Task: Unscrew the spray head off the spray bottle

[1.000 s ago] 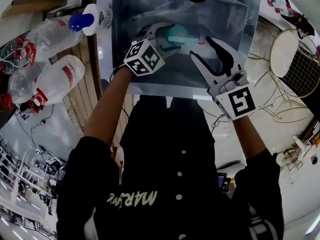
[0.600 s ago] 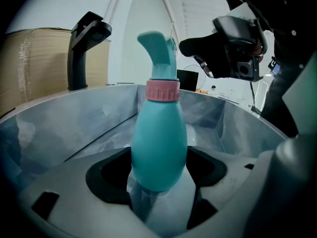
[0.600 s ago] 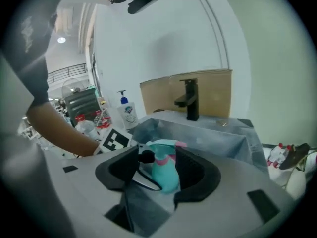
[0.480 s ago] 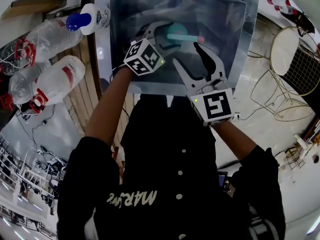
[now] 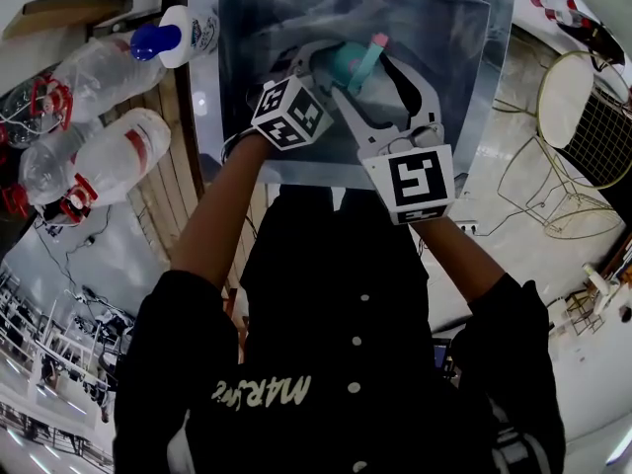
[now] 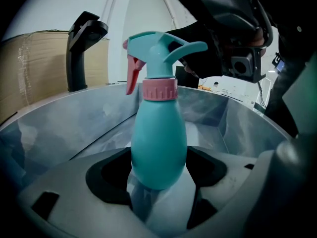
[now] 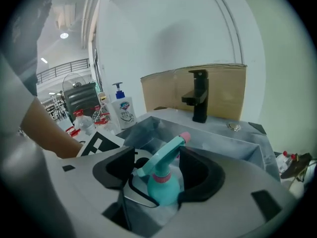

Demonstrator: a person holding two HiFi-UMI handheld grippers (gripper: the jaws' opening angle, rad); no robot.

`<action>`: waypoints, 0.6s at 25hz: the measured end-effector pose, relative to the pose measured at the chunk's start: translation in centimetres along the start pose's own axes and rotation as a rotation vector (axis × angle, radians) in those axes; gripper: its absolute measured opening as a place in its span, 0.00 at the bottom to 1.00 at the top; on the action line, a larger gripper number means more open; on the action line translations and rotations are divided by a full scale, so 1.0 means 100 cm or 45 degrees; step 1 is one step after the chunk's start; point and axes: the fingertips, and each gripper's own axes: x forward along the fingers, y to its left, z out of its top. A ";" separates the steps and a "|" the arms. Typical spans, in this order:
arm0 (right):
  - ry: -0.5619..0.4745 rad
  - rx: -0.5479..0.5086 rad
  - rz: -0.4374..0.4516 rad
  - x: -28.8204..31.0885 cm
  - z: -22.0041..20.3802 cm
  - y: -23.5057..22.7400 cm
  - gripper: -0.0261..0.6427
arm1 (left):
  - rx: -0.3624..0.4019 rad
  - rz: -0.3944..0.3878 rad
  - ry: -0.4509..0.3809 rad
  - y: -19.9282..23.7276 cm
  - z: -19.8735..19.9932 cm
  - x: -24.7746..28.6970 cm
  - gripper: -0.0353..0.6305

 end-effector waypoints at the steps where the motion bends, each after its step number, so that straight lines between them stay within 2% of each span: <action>1: 0.009 -0.036 -0.018 0.003 0.001 0.000 0.47 | 0.002 0.001 0.003 0.000 0.000 0.000 0.59; 3: 0.028 -0.137 -0.053 0.009 0.003 -0.001 0.43 | 0.005 0.001 0.008 0.001 0.000 0.000 0.59; 4: 0.033 -0.199 -0.061 0.011 0.004 -0.002 0.37 | 0.005 0.000 0.009 0.000 0.000 0.000 0.59; 5: 0.034 -0.264 -0.055 0.011 0.005 -0.002 0.31 | 0.006 -0.002 0.009 0.000 0.001 0.000 0.59; 7: 0.011 -0.389 0.010 0.011 0.006 0.001 0.26 | 0.011 -0.008 0.011 -0.001 0.001 0.000 0.59; 8: -0.016 -0.439 0.070 0.011 0.006 0.005 0.21 | 0.014 -0.010 0.012 -0.001 0.001 0.000 0.59; 10: -0.080 -0.506 0.230 0.012 0.006 0.012 0.19 | 0.020 -0.018 0.011 0.000 0.000 0.000 0.59; 12: -0.126 -0.550 0.444 0.011 0.005 0.018 0.18 | 0.029 -0.030 0.006 0.001 -0.002 0.000 0.59; 15: -0.097 -0.651 0.782 0.003 -0.001 0.021 0.17 | 0.047 -0.048 -0.005 0.000 0.000 0.000 0.59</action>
